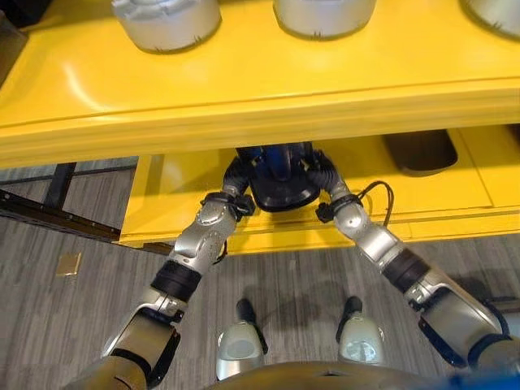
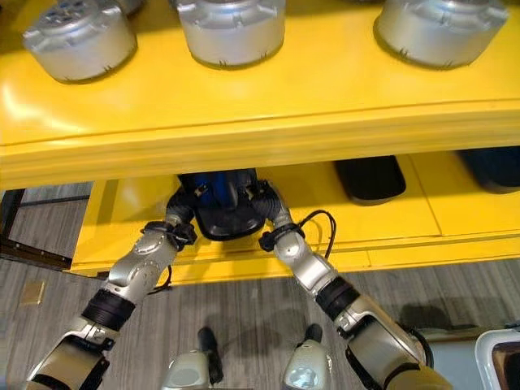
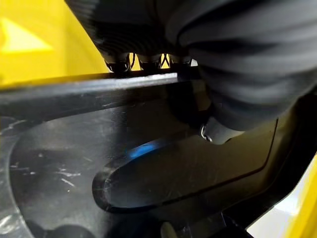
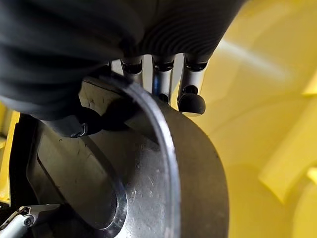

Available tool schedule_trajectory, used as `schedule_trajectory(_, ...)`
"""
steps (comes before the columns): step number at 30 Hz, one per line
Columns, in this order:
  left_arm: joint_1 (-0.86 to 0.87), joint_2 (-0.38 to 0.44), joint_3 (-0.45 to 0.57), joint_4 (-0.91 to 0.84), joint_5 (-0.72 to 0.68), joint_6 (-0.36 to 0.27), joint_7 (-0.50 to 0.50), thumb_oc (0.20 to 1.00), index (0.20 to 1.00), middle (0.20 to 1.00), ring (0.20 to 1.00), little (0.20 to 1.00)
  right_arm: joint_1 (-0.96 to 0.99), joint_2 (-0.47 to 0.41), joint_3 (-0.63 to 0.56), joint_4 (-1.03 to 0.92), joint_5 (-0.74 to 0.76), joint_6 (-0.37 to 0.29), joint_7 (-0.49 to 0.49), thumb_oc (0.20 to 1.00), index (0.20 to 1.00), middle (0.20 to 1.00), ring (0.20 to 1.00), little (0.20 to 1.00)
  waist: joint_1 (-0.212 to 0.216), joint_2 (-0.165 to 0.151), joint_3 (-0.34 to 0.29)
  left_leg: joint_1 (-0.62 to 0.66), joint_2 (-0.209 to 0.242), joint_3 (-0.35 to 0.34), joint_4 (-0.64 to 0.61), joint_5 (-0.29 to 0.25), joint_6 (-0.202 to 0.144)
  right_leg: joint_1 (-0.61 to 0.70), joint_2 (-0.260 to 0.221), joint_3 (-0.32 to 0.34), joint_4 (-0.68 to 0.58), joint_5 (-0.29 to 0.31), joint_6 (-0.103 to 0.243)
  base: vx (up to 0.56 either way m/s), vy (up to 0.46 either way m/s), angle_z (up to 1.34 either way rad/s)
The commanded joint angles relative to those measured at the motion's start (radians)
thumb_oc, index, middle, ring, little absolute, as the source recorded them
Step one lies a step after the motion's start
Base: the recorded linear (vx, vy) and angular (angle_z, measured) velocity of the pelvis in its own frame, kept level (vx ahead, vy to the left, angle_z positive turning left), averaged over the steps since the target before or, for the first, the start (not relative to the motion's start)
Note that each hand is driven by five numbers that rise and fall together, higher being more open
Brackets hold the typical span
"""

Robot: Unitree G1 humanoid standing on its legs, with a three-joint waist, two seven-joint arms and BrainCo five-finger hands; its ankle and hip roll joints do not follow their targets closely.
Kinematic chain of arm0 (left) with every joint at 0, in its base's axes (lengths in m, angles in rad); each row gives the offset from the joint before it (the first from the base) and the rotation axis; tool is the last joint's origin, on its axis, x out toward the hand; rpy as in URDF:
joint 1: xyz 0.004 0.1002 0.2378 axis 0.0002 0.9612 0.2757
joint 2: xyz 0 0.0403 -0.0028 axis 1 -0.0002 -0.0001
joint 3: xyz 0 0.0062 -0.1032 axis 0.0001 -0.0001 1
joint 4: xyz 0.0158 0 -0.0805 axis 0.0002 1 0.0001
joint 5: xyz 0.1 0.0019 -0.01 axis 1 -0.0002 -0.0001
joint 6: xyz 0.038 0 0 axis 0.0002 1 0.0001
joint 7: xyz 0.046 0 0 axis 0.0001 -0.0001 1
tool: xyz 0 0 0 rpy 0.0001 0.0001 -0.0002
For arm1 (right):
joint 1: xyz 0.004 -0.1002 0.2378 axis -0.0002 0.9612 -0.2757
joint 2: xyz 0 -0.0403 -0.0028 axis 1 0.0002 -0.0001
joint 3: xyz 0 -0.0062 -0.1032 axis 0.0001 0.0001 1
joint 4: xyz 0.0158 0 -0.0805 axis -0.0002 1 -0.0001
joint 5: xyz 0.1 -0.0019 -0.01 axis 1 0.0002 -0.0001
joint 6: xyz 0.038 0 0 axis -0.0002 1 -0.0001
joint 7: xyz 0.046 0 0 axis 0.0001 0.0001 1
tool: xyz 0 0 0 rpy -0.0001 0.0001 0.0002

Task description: Move parts from the plastic box to the shelf.

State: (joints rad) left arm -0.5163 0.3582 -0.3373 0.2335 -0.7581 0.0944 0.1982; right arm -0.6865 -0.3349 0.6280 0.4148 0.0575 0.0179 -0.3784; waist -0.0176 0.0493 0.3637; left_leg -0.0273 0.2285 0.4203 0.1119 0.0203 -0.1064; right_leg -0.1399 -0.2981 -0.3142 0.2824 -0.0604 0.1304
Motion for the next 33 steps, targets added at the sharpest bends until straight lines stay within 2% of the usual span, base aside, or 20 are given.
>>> schedule_trajectory(1, -0.112, -0.093, -0.119, -0.13, -0.025, -0.061, -0.096, 0.2, 0.2, 0.2, 0.2, 0.2, -0.186, 0.03, -0.033, 0.053, 0.019, 0.005, 0.0, 0.2, 0.2, 0.2, 0.2, 0.2, 0.002, 0.004, 0.016, -0.054, 0.025, -0.046, 0.017, 0.006, 0.008, -0.022, 0.08, 0.0, 0.05, -0.064, -0.041, -0.14, -0.028, -0.03)
schedule_trajectory(13, -0.408, -0.089, -0.121, 0.039, -0.055, -0.078, -0.068, 0.2, 0.2, 0.2, 0.2, 0.2, -0.487, -0.011, 0.003, 0.229, 0.074, 0.006, -0.037, 0.2, 0.2, 0.2, 0.2, 0.2, 0.007, -0.004, 0.118, -0.225, 0.052, -0.061, 0.1, 0.02, -0.005, -0.209, 0.083, 0.013, 0.182, -0.091, -0.057, -0.12, -0.051, -0.04)
schedule_trajectory(21, -0.502, -0.096, -0.132, 0.107, -0.057, -0.081, -0.046, 0.206, 0.206, 0.206, 0.206, 0.206, -0.563, -0.011, 0.013, 0.283, 0.095, 0.001, -0.052, 0.2, 0.2, 0.2, 0.2, 0.2, -0.001, -0.017, 0.147, -0.254, 0.051, -0.056, 0.122, 0.005, -0.017, -0.247, 0.081, 0.026, 0.21, -0.109, -0.046, -0.02, -0.029, 0.0)
schedule_trajectory(22, -0.519, -0.099, -0.137, 0.118, -0.05, -0.086, -0.038, 1.0, 1.0, 1.0, 1.0, 1.0, -0.575, -0.007, 0.014, 0.287, 0.095, -0.007, -0.052, 0.225, 0.225, 0.225, 0.225, 0.225, 0.0, -0.021, 0.155, -0.258, 0.05, -0.051, 0.117, 0.007, -0.018, -0.256, 0.08, 0.023, 0.209, -0.105, -0.041, -0.03, -0.037, 0.03)
schedule_trajectory(23, -0.521, -0.099, -0.138, 0.12, -0.048, -0.087, -0.037, 1.0, 1.0, 1.0, 1.0, 1.0, -0.577, -0.006, 0.014, 0.288, 0.096, -0.008, -0.052, 0.357, 0.357, 0.357, 0.357, 0.357, 0.0, -0.022, 0.156, -0.257, 0.05, -0.05, 0.117, 0.008, -0.019, -0.256, 0.08, 0.022, 0.208, -0.105, -0.041, -0.02, -0.036, 0.04)
schedule_trajectory(24, -0.531, -0.102, -0.146, 0.136, -0.052, -0.106, -0.02, 1.0, 1.0, 1.0, 1.0, 1.0, -0.582, 0.001, 0.023, 0.289, 0.12, -0.001, -0.067, 1.0, 1.0, 1.0, 1.0, 1.0, -0.001, -0.024, 0.156, -0.258, 0.049, -0.05, 0.114, 0.008, -0.019, -0.257, 0.082, 0.022, 0.206, -0.102, -0.04, 0.0, 0.0, 0.0)
schedule_trajectory(27, -0.535, -0.101, -0.147, 0.146, -0.044, -0.119, -0.021, 1.0, 1.0, 1.0, 1.0, 1.0, -0.587, 0.007, 0.022, 0.292, 0.116, 0.0, -0.065, 1.0, 1.0, 1.0, 1.0, 1.0, -0.001, -0.025, 0.156, -0.263, 0.048, -0.05, 0.115, 0.008, -0.019, -0.265, 0.084, 0.025, 0.207, -0.101, -0.04, 0.0, 0.0, 0.0)
schedule_trajectory(31, -0.52, -0.1, -0.143, 0.133, -0.022, -0.138, 0.009, 1.0, 1.0, 1.0, 1.0, 1.0, -0.582, 0.021, 0.013, 0.286, 0.11, 0.016, -0.134, 1.0, 1.0, 1.0, 1.0, 1.0, 0.005, -0.025, 0.156, -0.258, 0.045, -0.049, 0.111, 0.008, -0.02, -0.261, 0.083, 0.021, 0.204, -0.1, -0.04, 0.0, -0.005, 0.02)
schedule_trajectory(33, -0.513, -0.096, -0.134, 0.127, 0.029, -0.177, 0.056, 1.0, 1.0, 1.0, 1.0, 1.0, -0.573, 0.03, 0.0, 0.283, 0.08, 0.008, -0.161, 1.0, 1.0, 1.0, 1.0, 1.0, 0.008, -0.025, 0.156, -0.251, 0.042, -0.052, 0.109, 0.005, -0.018, -0.256, 0.081, 0.019, 0.208, -0.103, -0.04, 0.0, 0.0, 0.0)
